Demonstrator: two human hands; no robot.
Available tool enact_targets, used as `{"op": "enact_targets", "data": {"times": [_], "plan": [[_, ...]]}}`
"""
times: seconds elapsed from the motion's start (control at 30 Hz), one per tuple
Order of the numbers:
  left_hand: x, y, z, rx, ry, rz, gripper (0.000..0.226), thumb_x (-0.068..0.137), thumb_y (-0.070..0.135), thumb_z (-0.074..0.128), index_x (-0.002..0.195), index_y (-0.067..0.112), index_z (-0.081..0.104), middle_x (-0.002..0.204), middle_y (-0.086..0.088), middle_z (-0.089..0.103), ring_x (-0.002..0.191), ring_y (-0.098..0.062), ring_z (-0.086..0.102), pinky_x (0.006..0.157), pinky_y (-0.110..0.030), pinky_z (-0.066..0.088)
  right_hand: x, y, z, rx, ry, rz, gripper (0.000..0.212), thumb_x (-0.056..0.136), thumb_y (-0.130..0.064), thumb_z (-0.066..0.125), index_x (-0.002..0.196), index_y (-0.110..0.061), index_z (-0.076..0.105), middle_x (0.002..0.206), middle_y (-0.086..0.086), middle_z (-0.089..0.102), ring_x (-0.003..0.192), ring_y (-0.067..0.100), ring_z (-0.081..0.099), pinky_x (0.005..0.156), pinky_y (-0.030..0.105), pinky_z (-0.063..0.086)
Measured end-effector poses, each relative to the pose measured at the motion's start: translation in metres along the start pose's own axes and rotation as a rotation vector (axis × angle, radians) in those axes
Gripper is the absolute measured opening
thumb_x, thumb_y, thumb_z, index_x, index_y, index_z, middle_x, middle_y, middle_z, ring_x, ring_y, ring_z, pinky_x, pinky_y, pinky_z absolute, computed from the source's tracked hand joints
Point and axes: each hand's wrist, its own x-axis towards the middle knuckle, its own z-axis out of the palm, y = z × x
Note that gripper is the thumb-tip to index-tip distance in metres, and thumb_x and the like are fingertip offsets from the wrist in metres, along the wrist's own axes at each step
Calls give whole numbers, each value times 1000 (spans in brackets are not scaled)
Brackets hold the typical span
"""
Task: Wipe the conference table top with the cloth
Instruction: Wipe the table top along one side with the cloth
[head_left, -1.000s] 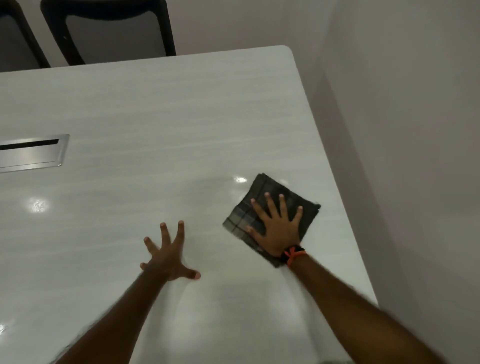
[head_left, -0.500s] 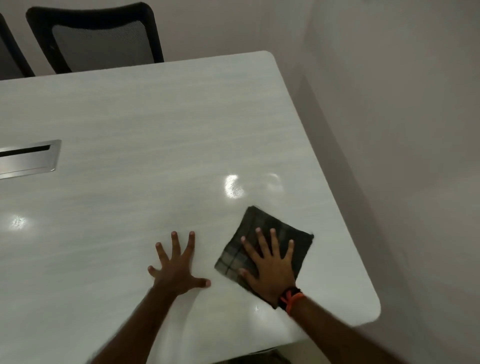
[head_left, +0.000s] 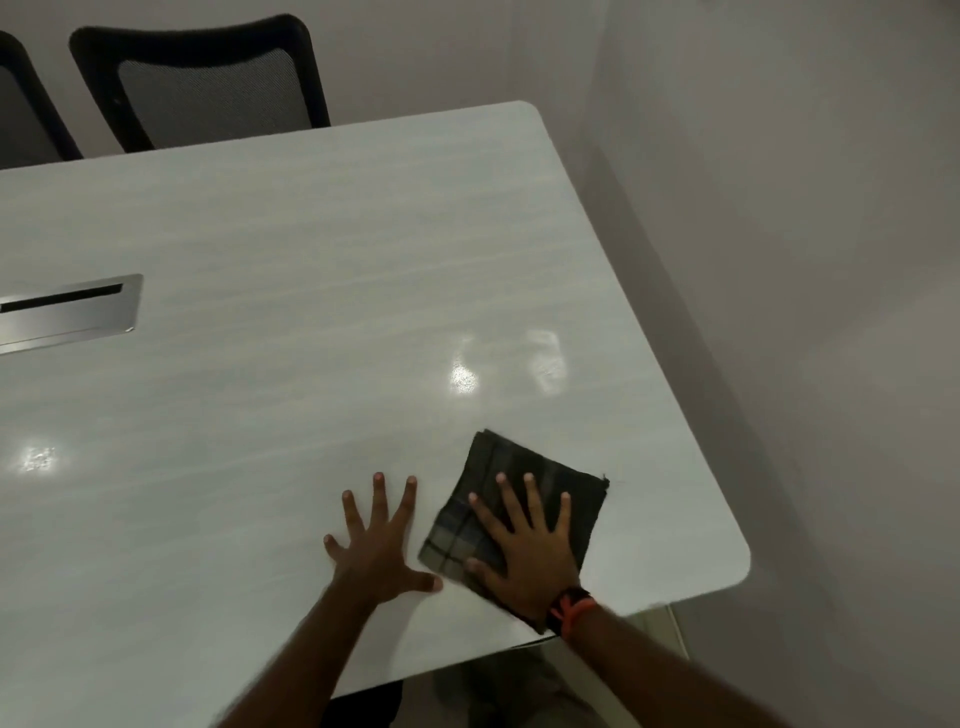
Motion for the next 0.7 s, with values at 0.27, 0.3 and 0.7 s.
{"op": "enact_targets", "data": {"times": [0.27,0.3,0.7], "plan": [[-21,-6,28,4,0,-22,144,51,87,67,135,48,-44,147,4,-52,140,-41,-37,107,-78,4,6,116,-32,65,46,588,91,76,-90,-7,156,-47,-17,171,5,-11,155,40,-7,112,80,1],[-23,-6,32,8,3,-28,144,51,90,64,136,47,-43,146,4,-53,140,-41,-37,107,-78,4,7,102,-31,83,42,617,90,78,-88,-5,156,-45,-19,170,8,-12,154,43,-8,112,81,2],[-35,1,46,2,-1,-45,147,50,91,64,139,43,-43,148,3,-51,141,-42,-36,107,-78,7,-41,122,-20,23,65,521,88,79,-91,-2,157,-51,-8,172,1,-4,156,37,-2,112,80,5]]}}
